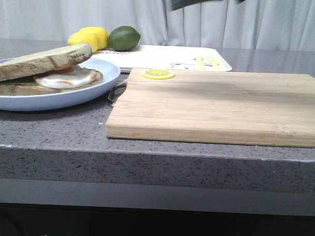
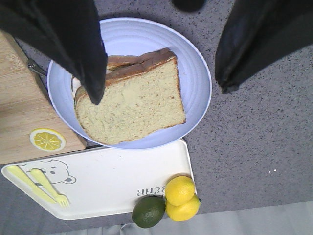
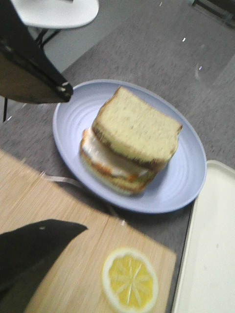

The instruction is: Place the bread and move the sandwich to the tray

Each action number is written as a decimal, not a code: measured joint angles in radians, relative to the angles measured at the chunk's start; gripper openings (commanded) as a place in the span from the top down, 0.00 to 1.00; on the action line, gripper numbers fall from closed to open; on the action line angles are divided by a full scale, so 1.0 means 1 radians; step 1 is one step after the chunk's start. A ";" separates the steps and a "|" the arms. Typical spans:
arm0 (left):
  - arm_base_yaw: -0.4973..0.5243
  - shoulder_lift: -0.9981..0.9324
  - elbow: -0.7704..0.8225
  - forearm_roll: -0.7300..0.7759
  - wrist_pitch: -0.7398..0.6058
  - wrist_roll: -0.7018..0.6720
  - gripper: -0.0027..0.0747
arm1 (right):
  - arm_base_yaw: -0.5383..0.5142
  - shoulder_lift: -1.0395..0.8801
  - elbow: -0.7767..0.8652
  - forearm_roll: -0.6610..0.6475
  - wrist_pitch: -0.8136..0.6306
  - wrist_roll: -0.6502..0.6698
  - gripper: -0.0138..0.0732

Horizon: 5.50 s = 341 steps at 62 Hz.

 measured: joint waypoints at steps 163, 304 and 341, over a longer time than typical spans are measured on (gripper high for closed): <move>0.407 1.033 -0.620 -0.464 0.543 0.295 0.40 | -0.027 -0.939 0.586 -0.715 -0.047 0.358 0.24; 0.238 1.592 -1.459 -0.722 0.522 -0.002 0.99 | -0.027 -0.939 0.586 -0.715 -0.049 0.360 0.24; 0.236 1.629 -1.470 -0.730 0.552 -0.051 0.58 | -0.027 -0.939 0.586 -0.715 -0.049 0.356 0.24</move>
